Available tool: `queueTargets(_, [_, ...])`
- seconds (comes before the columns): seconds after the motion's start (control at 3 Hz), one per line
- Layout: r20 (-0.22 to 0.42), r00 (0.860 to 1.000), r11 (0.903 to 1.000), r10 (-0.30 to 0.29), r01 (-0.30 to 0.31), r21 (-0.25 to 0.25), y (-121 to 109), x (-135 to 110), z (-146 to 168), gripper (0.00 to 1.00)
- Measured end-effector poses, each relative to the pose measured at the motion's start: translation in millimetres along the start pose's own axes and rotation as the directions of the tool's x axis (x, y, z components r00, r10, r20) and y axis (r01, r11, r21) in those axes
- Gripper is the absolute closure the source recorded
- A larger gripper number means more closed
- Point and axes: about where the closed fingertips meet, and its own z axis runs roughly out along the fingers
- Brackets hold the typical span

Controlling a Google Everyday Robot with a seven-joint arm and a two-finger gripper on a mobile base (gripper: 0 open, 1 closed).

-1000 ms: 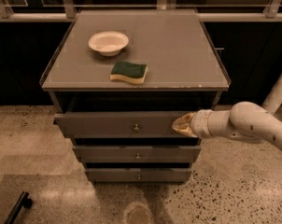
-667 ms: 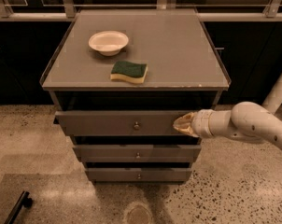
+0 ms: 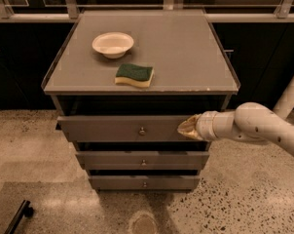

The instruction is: Close top drawer

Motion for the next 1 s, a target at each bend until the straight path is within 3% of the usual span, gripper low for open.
queueTargets(0.33, [-0.055,0.993,0.9948,0.1,-0.099,0.023,22.2,18.2,-41.2,1.0])
queueTargets(0.67, [-0.111,0.969,0.9752,0.22,-0.215,0.052,50.6,31.3,-101.1,0.86])
queueTargets(1.0, [-0.112,0.97,0.9765,0.214,-0.209,0.054,50.0,28.3,-102.8,0.63])
